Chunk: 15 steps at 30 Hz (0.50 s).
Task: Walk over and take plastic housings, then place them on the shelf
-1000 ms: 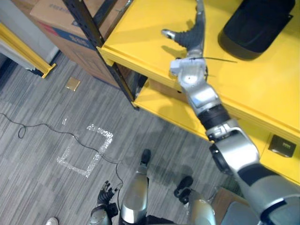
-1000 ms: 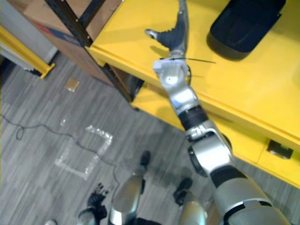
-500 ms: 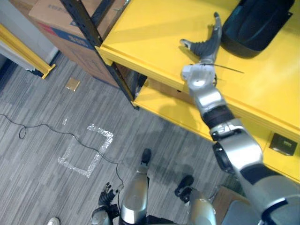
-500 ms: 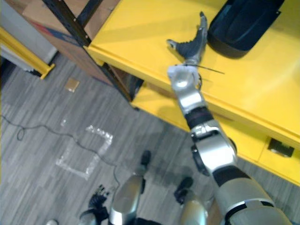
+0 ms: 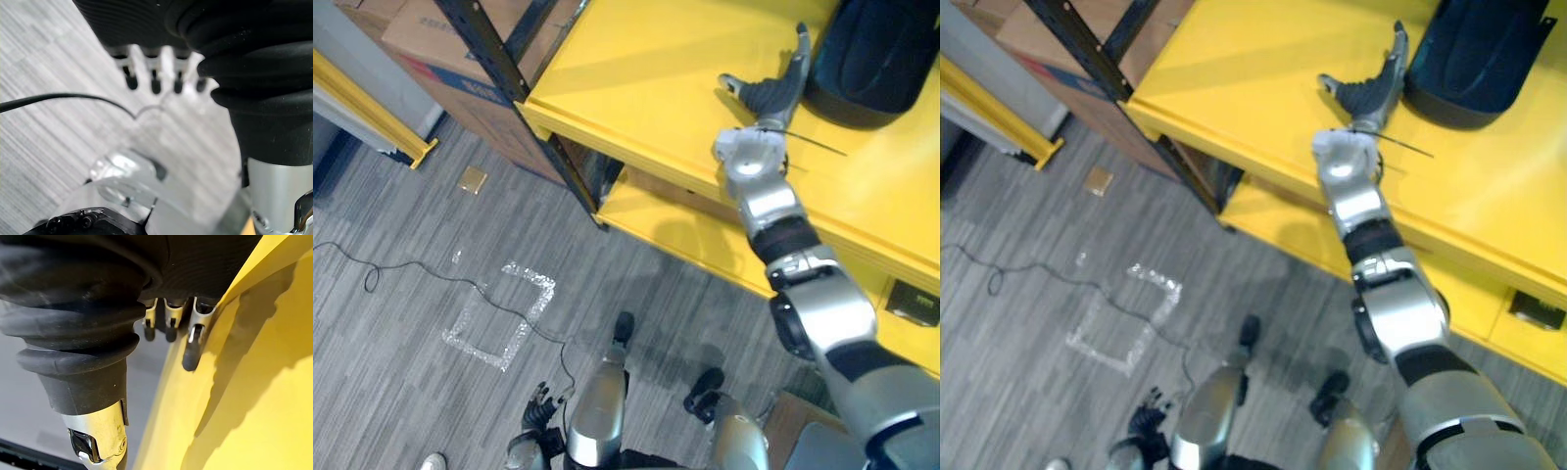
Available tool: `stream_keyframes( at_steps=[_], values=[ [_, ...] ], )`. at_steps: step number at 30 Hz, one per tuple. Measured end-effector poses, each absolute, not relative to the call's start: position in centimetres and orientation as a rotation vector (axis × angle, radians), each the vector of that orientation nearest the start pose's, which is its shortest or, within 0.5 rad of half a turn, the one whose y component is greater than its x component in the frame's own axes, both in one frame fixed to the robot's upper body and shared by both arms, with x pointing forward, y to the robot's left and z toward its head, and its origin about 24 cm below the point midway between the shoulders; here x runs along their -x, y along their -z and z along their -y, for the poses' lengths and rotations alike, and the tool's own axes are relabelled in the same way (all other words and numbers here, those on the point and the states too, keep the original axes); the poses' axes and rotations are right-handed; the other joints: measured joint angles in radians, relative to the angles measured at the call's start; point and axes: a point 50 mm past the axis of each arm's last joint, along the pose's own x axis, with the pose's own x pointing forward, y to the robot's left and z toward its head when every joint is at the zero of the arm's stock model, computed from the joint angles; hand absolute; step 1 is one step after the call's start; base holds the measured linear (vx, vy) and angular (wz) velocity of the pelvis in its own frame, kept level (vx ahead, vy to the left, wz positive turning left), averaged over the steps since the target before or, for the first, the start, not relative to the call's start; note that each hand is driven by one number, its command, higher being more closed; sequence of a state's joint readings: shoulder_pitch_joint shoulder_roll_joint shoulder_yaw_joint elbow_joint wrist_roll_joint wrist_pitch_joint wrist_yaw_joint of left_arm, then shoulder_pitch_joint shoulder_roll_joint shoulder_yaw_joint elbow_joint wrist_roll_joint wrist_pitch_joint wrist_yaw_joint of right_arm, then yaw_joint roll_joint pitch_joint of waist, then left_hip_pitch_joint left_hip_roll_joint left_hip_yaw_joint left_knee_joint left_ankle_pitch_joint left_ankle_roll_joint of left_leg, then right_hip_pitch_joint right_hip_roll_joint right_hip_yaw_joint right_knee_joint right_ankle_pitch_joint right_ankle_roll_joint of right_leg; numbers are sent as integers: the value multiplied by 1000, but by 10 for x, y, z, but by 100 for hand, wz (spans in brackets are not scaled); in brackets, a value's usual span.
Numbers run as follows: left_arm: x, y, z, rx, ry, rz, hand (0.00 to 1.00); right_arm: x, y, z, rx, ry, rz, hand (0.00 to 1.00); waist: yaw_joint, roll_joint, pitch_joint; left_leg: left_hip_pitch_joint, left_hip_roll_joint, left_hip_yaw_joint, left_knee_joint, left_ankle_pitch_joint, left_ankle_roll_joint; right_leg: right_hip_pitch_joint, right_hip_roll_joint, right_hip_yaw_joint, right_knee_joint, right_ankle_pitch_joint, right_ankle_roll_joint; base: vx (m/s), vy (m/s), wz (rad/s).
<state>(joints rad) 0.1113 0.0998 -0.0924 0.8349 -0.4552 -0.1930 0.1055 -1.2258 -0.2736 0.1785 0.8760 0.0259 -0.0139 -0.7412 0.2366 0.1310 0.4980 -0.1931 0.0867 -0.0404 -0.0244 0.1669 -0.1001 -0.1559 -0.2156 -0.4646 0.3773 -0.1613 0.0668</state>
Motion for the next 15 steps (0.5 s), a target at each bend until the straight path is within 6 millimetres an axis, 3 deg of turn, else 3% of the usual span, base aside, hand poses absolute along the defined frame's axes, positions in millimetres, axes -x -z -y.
stream_keyframes(
  at_steps=[7,10,15],
  values=[
    [-139,132,-184,241,-313,-755,0,-409,-271,140,262,476,502,0,-7,8,-2,1,1,3,0,0,0,-2,0,3,0,0,0,1,-3,0],
    [-140,132,-184,240,-311,-752,0,-408,-273,128,298,370,545,0,-7,8,-2,1,4,10,0,0,0,-2,5,4,-4,1,0,11,-24,-4],
    [-140,131,-184,238,-311,-751,0,-385,-288,79,321,151,754,0,-11,8,-2,10,12,24,0,-3,-1,4,16,18,-15,3,0,25,-27,-8]
  ],
)
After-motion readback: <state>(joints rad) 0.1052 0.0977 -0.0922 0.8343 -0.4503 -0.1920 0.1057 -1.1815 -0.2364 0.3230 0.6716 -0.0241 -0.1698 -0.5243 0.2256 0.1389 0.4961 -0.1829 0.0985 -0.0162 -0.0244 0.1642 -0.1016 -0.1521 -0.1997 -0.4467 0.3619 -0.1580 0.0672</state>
